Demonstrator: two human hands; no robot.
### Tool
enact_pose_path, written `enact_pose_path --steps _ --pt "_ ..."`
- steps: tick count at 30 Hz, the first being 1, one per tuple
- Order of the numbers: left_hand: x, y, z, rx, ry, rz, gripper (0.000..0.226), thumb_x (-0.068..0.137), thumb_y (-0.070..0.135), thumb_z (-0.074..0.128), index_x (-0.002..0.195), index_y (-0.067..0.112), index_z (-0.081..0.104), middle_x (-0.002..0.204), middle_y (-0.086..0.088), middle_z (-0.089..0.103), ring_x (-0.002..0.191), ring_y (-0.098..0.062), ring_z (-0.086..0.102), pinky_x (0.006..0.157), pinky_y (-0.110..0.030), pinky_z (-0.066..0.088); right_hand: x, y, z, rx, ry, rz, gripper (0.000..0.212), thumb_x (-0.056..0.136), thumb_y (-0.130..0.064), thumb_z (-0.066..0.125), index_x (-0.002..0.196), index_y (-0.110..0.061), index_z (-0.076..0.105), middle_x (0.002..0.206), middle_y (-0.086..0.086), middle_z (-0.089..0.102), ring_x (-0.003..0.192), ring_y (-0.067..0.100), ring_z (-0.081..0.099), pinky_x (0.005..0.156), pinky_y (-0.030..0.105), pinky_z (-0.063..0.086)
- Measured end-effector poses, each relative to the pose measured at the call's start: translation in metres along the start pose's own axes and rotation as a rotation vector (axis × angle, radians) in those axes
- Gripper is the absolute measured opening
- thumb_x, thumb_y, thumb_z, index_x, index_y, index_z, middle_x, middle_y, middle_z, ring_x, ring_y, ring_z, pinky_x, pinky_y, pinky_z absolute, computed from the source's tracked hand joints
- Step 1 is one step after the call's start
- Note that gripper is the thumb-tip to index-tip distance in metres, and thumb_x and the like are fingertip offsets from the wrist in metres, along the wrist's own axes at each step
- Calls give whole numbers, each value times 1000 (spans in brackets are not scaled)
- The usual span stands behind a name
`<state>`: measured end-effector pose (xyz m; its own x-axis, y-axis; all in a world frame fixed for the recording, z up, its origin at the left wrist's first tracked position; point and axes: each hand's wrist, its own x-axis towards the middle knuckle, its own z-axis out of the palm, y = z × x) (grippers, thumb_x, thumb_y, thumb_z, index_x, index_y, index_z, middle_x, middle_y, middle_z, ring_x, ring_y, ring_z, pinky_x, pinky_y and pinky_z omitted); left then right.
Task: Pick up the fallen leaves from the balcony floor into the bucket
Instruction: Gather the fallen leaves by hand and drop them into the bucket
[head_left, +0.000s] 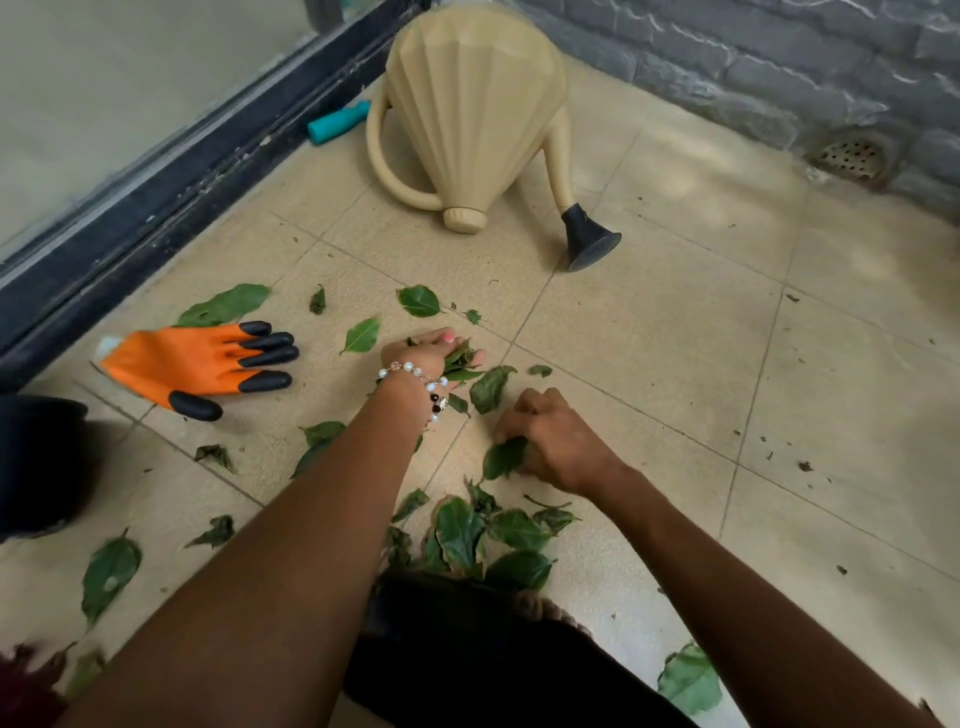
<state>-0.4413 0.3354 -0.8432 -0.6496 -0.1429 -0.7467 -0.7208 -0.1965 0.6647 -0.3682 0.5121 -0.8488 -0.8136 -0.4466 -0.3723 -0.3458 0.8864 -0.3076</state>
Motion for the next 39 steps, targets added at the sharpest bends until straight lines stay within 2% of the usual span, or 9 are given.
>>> enact_pose_path --steps 3,10,15,19,24,27,33,36,39 --pt "0 1 0 -360 32 30 17 93 -6 56 77 -1 62 64 -16 66 46 -21 59 51 -28 56 8 3 2 122 104 -18 21 88 -17 63 108 -16 69 107 6 62 105 26 52 88 34 42" --pt "9 0 -7 -266 87 120 21 91 6 65 72 2 57 67 -10 61 39 -12 42 36 -18 35 40 3 -2 145 254 -14 26 82 -27 72 106 -17 73 146 8 43 135 29 31 110 39 28" --pt "12 2 -4 -162 109 97 28 89 29 69 83 2 66 70 -3 62 36 -9 39 33 -17 32 47 -4 4 147 352 11 18 85 -11 66 101 -11 75 104 4 70 102 23 60 88 27 45" --pt "11 0 3 -37 81 108 43 84 48 70 91 5 70 78 -7 64 38 -9 41 35 -18 34 44 -8 -17 547 619 289 13 80 -6 74 92 -9 77 83 0 70 72 11 59 66 10 40" --pt "-7 3 28 148 -52 123 63 78 72 58 85 11 71 84 -6 73 54 -15 58 60 -29 51 49 -21 -30 586 686 286 13 83 -2 69 92 -11 66 81 1 70 72 12 65 66 20 52" --pt "-10 5 42 204 -46 96 63 74 77 57 86 16 68 92 -2 71 85 -19 67 88 -36 52 48 -31 -33 511 623 221 21 86 -1 61 105 -8 59 87 6 71 76 19 67 68 29 54" --pt "1 5 26 73 22 10 43 76 49 76 91 10 65 84 -5 70 77 -20 67 84 -35 55 40 -8 -44 1142 261 90 26 93 -7 59 118 -11 61 110 0 71 102 13 67 90 31 53" --pt "2 6 21 -26 -17 1 31 84 33 74 83 4 64 67 -8 69 56 -21 60 71 -33 55 42 11 -44 815 612 273 17 91 -4 60 105 -11 69 100 -2 72 92 9 66 86 30 55" --pt "2 8 13 -72 -35 -46 29 94 17 62 70 2 55 52 -9 59 44 -19 52 54 -27 50 44 33 -22 304 519 192 24 84 -1 66 107 -7 71 109 7 70 98 23 65 90 30 51"
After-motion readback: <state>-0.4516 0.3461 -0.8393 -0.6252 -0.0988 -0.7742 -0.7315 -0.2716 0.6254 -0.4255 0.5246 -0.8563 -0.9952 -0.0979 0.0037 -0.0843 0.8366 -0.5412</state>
